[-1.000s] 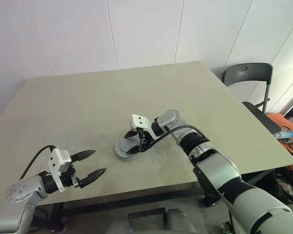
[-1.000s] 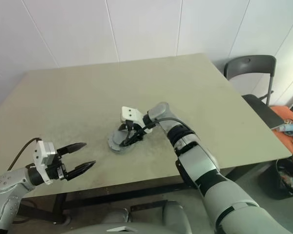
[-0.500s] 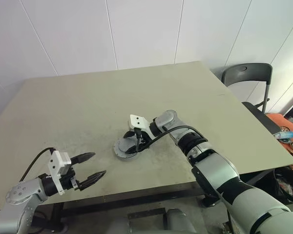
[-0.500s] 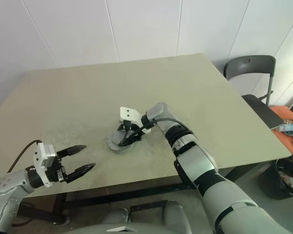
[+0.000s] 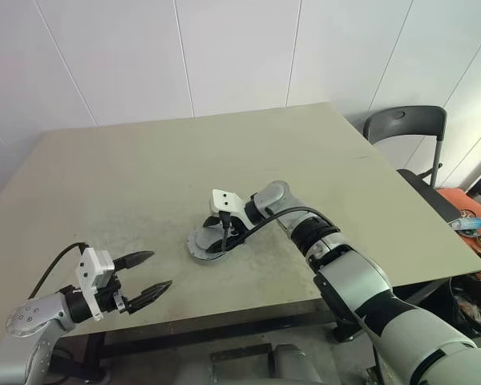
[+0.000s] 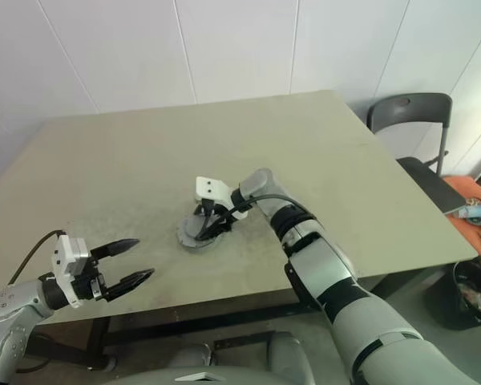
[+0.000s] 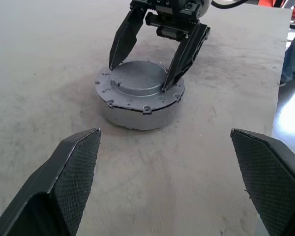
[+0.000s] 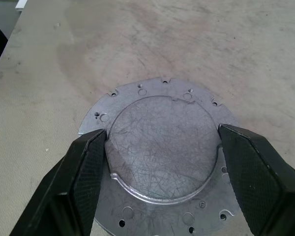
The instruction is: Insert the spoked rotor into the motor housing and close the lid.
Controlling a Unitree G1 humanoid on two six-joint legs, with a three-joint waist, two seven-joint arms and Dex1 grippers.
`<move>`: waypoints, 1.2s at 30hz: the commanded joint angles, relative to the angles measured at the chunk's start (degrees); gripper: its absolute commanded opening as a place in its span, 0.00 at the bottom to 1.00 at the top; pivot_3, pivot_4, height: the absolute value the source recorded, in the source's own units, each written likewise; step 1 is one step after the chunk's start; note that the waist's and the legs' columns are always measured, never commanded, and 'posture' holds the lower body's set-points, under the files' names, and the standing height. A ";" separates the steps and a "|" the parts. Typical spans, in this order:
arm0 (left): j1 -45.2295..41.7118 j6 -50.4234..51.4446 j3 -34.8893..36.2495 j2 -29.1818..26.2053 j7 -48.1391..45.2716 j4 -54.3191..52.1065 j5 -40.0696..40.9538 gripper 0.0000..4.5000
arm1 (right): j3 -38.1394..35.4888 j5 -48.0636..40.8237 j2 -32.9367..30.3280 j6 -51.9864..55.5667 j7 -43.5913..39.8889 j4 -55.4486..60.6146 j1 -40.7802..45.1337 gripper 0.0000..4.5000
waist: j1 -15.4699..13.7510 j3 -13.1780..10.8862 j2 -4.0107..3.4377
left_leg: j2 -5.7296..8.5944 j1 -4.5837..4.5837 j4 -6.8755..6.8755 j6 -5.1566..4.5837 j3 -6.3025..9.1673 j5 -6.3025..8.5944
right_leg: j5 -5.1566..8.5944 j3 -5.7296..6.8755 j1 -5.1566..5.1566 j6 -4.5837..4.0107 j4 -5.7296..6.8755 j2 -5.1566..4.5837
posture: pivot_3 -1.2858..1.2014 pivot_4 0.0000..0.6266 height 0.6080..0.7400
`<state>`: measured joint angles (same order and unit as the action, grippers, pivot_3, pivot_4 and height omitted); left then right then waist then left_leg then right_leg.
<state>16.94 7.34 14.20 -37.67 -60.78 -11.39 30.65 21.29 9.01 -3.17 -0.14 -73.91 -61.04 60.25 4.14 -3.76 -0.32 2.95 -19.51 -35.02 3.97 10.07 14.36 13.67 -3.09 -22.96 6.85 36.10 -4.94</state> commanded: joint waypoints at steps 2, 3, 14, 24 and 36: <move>-0.42 -0.52 1.23 -0.64 -0.30 -0.25 0.06 1.00 | -1.29 -1.56 0.98 3.41 -2.52 0.72 0.73 0.73 | -0.01 0.00 0.00 | 0.00 0.00 0.00 0.00 0.01 0.00 | 0.00 0.00 -0.01 0.00 0.00 0.00 | 0.52 0.00 1.00; -0.45 -0.69 1.20 -0.57 -0.35 -0.08 -0.03 1.00 | -1.50 -1.71 1.12 3.31 -2.43 1.17 0.86 0.73 | -0.01 0.00 0.00 | 0.00 0.00 0.00 0.00 0.01 0.00 | 0.00 0.00 -0.01 0.00 0.00 0.00 | 0.52 0.00 1.00; -0.57 -2.09 0.94 -0.24 -0.89 1.11 -0.48 1.00 | -2.70 -2.11 1.68 2.30 -0.50 2.48 1.60 0.73 | 0.02 -0.01 -0.02 | -0.01 -0.20 0.11 0.00 0.01 0.00 | 0.02 0.00 -0.26 -0.04 0.00 0.01 | 0.52 0.00 1.00; -0.66 -2.63 0.81 -0.25 -1.02 1.31 -0.63 1.00 | -2.29 -1.02 1.30 0.49 1.05 1.61 1.49 0.73 | 0.00 -0.02 -0.02 | -0.01 -0.23 0.11 0.00 0.00 0.00 | 0.03 0.00 -0.27 -0.05 -0.02 0.01 | 0.52 0.00 1.00; -0.95 -3.00 0.70 -0.12 -1.46 1.83 -0.88 1.00 | -1.68 -0.95 -0.07 0.65 -1.92 4.97 2.22 0.73 | -0.02 -0.02 -0.03 | -0.01 -0.30 0.10 0.00 0.01 0.00 | 0.03 0.00 -0.33 -0.05 -0.02 0.01 | 0.52 0.00 1.00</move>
<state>16.90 5.52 14.18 -37.61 -62.00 -9.16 29.78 19.68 8.32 -3.11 1.04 -75.17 -59.26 60.26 4.12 -3.79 -0.35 2.95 -19.84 -34.92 3.97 10.08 14.36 13.70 -3.08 -23.31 6.80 36.08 -4.94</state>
